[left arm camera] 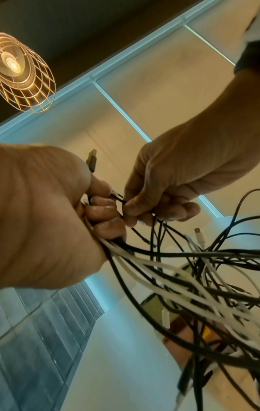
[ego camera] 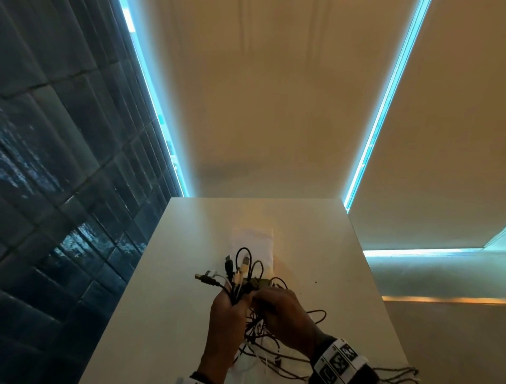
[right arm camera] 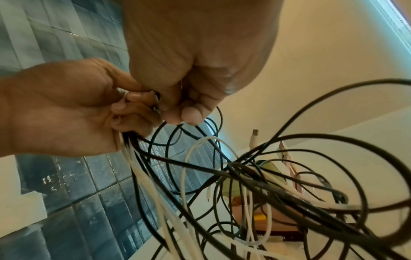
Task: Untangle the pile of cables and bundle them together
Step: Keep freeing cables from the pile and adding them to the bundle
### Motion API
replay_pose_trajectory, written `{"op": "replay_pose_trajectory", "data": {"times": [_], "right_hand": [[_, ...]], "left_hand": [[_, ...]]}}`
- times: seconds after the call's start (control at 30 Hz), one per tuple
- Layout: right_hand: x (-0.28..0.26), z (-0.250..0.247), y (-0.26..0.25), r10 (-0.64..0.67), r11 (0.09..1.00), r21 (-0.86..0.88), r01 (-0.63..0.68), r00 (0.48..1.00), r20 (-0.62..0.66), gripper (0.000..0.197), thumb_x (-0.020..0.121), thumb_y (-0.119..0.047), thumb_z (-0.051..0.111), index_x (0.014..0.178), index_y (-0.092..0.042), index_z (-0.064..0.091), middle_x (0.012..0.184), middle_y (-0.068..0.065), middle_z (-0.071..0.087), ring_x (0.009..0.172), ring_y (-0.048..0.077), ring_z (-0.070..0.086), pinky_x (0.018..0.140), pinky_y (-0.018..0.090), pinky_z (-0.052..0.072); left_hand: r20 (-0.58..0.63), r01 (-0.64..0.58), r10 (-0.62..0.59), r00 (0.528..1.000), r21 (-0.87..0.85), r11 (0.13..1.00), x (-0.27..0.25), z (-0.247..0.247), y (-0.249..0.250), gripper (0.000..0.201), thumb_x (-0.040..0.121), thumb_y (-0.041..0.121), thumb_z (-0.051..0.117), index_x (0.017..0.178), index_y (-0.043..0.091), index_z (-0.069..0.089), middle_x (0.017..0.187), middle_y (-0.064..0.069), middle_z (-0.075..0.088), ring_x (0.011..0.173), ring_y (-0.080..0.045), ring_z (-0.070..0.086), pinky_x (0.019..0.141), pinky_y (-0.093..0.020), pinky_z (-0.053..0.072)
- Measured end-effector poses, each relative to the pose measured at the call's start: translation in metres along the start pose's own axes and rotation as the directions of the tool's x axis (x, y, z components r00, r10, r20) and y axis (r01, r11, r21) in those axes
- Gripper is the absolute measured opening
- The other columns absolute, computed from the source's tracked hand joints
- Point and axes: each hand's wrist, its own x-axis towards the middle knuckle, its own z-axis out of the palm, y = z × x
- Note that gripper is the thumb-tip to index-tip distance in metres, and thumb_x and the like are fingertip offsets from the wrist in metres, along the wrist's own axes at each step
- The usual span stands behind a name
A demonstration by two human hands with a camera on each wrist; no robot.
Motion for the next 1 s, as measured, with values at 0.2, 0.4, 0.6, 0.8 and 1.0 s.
{"op": "replay_pose_trajectory", "data": {"times": [0.2,0.4,0.6,0.8,1.0], "right_hand": [[-0.004,0.004,0.012,0.087,0.996,0.020,-0.086,0.992,-0.095,0.013,0.090,-0.021,0.064,0.100,-0.020,0.073,0.092,-0.008,0.071,0.081,0.004,0.064,0.072,0.022,0.053],[-0.024,0.005,0.063,0.248,0.964,-0.048,-0.261,0.951,-0.183,0.006,0.085,-0.024,0.069,0.079,-0.025,0.071,0.066,-0.019,0.060,0.063,-0.001,0.056,0.059,0.015,0.040],[-0.023,0.006,0.083,0.413,0.911,0.089,-0.403,0.890,-0.194,0.010,0.082,-0.013,0.074,0.074,-0.019,0.075,0.067,-0.001,0.070,0.060,0.006,0.063,0.060,0.028,0.052],[-0.027,0.001,0.094,0.521,0.851,0.171,-0.497,0.840,-0.154,0.017,0.084,-0.002,0.070,0.073,-0.015,0.074,0.067,0.000,0.070,0.056,0.002,0.064,0.056,0.019,0.053],[-0.017,-0.008,0.106,0.523,0.850,0.049,-0.525,0.828,-0.202,0.023,0.087,-0.017,0.069,0.066,-0.026,0.064,0.056,-0.006,0.062,0.050,0.001,0.056,0.053,0.020,0.046]], "left_hand": [[-0.111,-0.033,0.029,0.993,-0.035,0.999,-0.001,-0.003,-0.002,0.018,0.096,0.015,0.054,0.104,0.003,0.065,0.092,-0.038,0.052,0.095,-0.056,0.050,0.080,-0.062,0.046],[-0.144,-0.129,0.103,0.984,-0.182,0.975,-0.001,-0.012,0.016,0.029,0.089,0.031,0.053,0.085,0.002,0.057,0.052,0.009,0.040,0.049,-0.011,0.033,0.047,-0.023,0.030],[-0.120,-0.161,0.127,0.985,-0.332,0.930,-0.015,-0.013,0.033,0.028,0.081,0.034,0.051,0.082,0.007,0.055,0.051,0.004,0.031,0.040,-0.004,0.027,0.037,-0.017,0.025],[-0.149,-0.227,0.173,0.974,-0.533,0.815,-0.024,-0.025,0.048,0.024,0.088,0.027,0.047,0.077,0.010,0.061,0.051,0.004,0.033,0.039,-0.004,0.024,0.036,-0.017,0.021],[-0.190,-0.259,0.189,0.963,-0.483,0.836,-0.022,-0.030,0.043,0.030,0.088,0.026,0.049,0.067,0.019,0.069,0.046,0.005,0.031,0.037,-0.008,0.024,0.035,-0.021,0.021]]}}
